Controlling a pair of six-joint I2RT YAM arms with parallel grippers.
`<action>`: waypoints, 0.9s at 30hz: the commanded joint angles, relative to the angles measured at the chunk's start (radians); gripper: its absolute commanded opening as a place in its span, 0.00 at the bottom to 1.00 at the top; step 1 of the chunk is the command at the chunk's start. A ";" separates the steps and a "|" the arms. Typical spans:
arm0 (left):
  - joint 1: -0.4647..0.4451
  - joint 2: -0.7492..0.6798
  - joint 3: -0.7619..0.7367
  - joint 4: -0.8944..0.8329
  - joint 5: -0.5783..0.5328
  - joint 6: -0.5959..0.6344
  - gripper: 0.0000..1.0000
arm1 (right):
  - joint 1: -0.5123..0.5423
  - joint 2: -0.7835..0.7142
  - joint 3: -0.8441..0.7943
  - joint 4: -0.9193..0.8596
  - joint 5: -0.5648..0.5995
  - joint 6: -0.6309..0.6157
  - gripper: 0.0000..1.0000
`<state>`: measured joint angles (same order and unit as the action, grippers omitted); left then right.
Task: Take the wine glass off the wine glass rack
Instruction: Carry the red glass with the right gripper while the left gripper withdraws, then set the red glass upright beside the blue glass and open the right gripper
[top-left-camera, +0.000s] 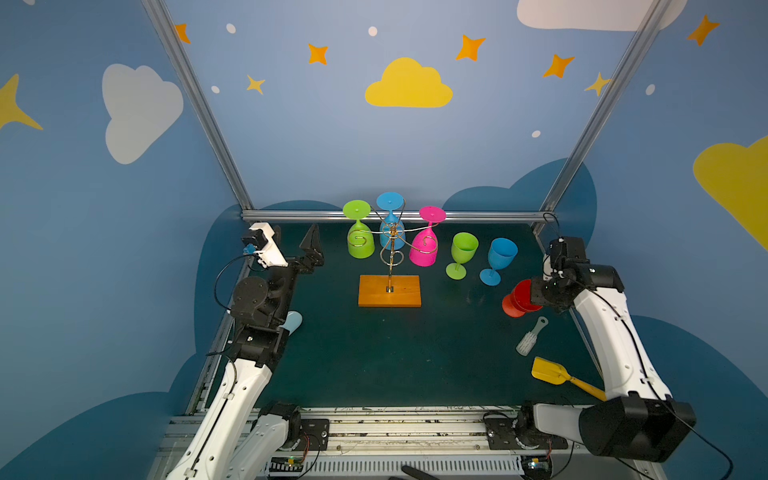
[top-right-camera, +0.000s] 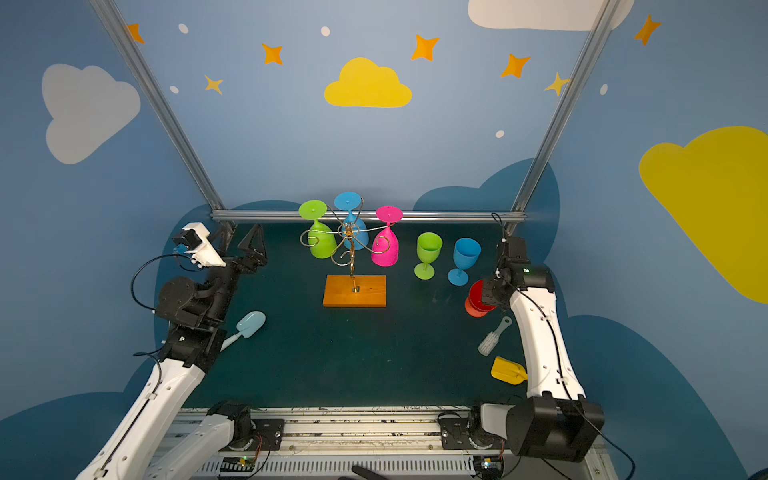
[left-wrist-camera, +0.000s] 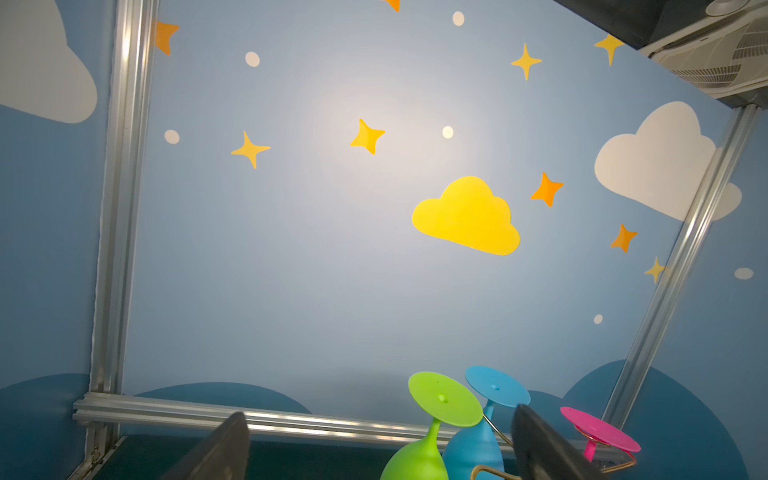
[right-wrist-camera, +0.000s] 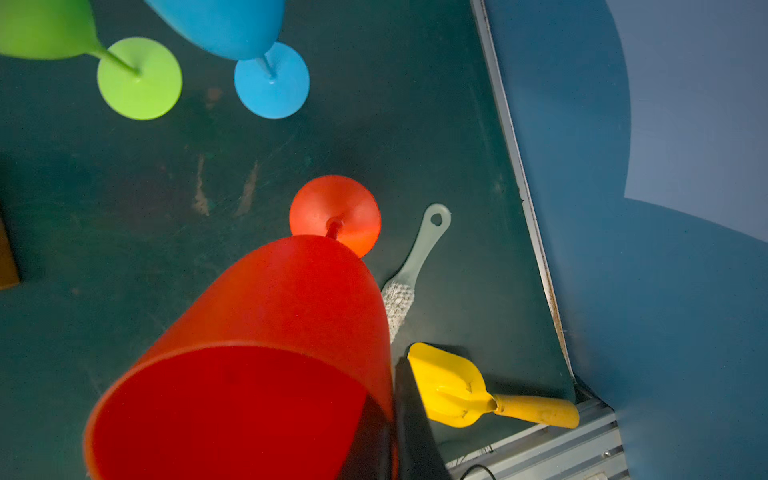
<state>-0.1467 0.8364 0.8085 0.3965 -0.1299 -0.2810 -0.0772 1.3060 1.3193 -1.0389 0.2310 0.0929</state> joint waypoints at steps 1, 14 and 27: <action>0.022 -0.016 0.002 0.008 0.010 -0.031 0.97 | -0.056 0.034 0.033 0.085 -0.017 0.008 0.00; 0.033 -0.041 0.016 -0.029 0.007 -0.015 0.97 | -0.120 0.302 0.208 0.174 -0.054 0.020 0.00; 0.033 -0.051 0.023 -0.048 -0.002 0.012 0.97 | -0.115 0.693 0.661 -0.165 -0.094 0.116 0.00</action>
<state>-0.1177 0.7944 0.8097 0.3504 -0.1276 -0.2874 -0.1944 2.0090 1.9606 -1.1099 0.1474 0.1795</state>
